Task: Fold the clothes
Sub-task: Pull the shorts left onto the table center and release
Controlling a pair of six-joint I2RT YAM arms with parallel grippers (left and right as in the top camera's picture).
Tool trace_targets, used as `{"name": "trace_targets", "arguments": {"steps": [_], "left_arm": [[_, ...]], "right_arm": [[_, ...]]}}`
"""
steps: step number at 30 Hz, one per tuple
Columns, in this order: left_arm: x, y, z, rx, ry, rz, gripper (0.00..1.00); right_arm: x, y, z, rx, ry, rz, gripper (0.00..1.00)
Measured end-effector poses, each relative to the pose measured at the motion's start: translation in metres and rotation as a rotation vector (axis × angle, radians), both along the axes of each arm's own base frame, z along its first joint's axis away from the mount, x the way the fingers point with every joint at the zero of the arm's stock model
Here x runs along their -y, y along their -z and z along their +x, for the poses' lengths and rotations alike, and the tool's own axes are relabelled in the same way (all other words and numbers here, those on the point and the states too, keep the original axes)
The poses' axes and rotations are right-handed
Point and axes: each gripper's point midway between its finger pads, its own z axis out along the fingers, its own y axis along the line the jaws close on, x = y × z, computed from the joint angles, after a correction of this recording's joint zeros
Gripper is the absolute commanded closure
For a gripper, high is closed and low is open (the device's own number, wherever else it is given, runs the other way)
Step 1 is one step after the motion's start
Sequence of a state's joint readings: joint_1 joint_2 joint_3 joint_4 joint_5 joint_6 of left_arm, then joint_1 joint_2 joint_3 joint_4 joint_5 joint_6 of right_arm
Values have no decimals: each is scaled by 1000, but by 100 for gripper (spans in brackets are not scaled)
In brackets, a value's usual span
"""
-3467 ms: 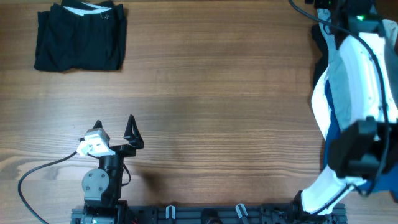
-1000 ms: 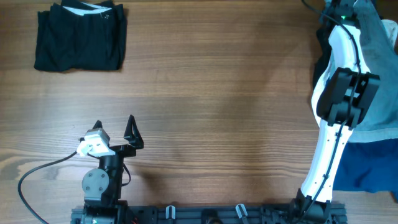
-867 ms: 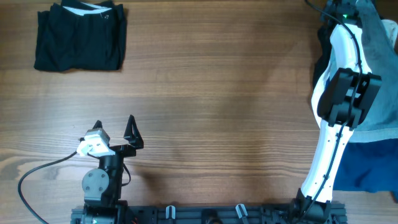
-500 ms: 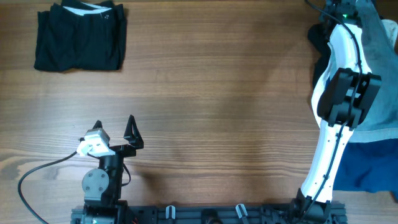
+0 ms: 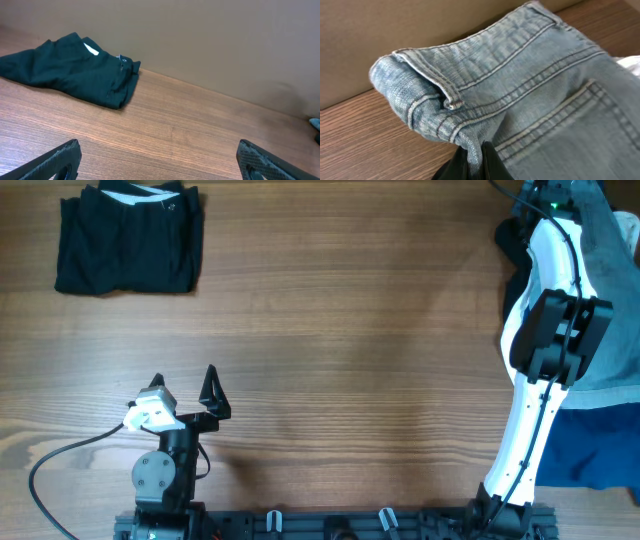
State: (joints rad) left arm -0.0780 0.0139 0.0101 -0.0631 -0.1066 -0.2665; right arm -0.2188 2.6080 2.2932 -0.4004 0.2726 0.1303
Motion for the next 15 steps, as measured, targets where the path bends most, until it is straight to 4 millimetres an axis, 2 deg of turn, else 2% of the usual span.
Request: {"name": "trace_targets", "arguments": {"steps": [1, 4, 5, 6, 7, 8, 9, 11, 12, 13, 14, 15], "left_arm": [[0, 0, 0, 0, 0, 0, 0], [0, 0, 0, 0, 0, 0, 0], [0, 0, 0, 0, 0, 0, 0], [0, 0, 0, 0, 0, 0, 0], [0, 0, 0, 0, 0, 0, 0], [0, 0, 0, 0, 0, 0, 0], [0, 0, 0, 0, 0, 0, 0], [0, 0, 0, 0, 0, 0, 0], [0, 0, 0, 0, 0, 0, 0], [0, 0, 0, 0, 0, 0, 0], [0, 0, 0, 0, 0, 0, 0], [0, 0, 0, 0, 0, 0, 0]], "right_arm": [[-4, 1, 1, -5, -29, 10, 96], [-35, 7, 4, -44, -122, 31, 96], [-63, 4, 7, -62, -174, 22, 96], [-78, 3, 6, -79, -199, 17, 96], [-103, 0, 5, -101, -240, 13, 96], [-168, -12, 3, -121, -345, 10, 96], [-250, -29, -4, -119, -482, 14, 96], [-374, -45, -45, -162, -707, 86, 96], [-417, -49, -64, -178, -794, 127, 96], [-470, -51, -96, -213, -909, 204, 96], [-511, -50, -123, -246, -995, 278, 96], [-540, -50, -146, -279, -1059, 348, 96]]}}
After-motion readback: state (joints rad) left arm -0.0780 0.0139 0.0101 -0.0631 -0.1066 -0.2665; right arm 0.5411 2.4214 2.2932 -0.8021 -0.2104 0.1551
